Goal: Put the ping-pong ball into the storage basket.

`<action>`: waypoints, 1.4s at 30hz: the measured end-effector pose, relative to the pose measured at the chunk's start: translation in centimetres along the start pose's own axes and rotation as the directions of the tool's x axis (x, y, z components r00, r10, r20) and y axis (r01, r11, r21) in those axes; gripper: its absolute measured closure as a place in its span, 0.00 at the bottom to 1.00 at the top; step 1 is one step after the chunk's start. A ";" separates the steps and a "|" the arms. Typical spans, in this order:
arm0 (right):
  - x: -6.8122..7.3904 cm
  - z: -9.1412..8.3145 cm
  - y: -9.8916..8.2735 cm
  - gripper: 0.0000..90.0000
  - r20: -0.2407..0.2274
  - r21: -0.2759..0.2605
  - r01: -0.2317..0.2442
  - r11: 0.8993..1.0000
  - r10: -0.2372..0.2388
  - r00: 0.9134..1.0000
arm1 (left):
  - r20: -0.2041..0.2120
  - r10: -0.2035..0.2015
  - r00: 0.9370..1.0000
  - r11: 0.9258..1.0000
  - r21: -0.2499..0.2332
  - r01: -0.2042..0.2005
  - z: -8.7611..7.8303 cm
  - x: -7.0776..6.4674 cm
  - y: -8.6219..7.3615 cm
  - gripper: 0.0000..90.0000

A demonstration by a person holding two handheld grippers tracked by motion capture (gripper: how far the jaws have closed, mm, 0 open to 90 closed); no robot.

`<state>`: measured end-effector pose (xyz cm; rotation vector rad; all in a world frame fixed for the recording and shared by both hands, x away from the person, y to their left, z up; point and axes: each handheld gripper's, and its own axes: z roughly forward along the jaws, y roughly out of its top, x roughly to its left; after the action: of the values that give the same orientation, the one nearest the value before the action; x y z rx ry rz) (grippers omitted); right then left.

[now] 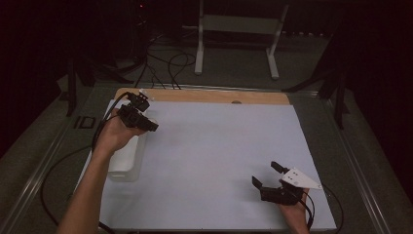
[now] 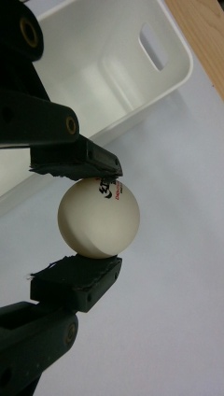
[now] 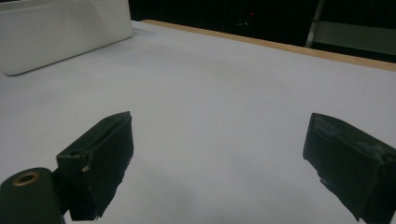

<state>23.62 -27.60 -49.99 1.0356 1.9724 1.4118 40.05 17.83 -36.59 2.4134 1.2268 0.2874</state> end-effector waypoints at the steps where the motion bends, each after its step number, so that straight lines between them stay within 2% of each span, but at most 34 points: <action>1: 0.0 0.0 0.0 0.09 0.000 0.000 0.000 1.000 0.000 1.000 | 0.000 0.000 1.000 1.000 0.000 0.000 0.0 0.0 0.0 0.57; 42: 0.0 0.0 0.0 0.09 0.000 0.000 0.002 1.000 -0.002 1.000 | -0.024 -0.022 0.999 0.999 0.034 0.023 -0.4 1.3 -1.0 0.57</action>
<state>23.59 -27.59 -49.98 1.0336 1.9733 1.4105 39.99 19.49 -36.67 2.4299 1.2788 0.2916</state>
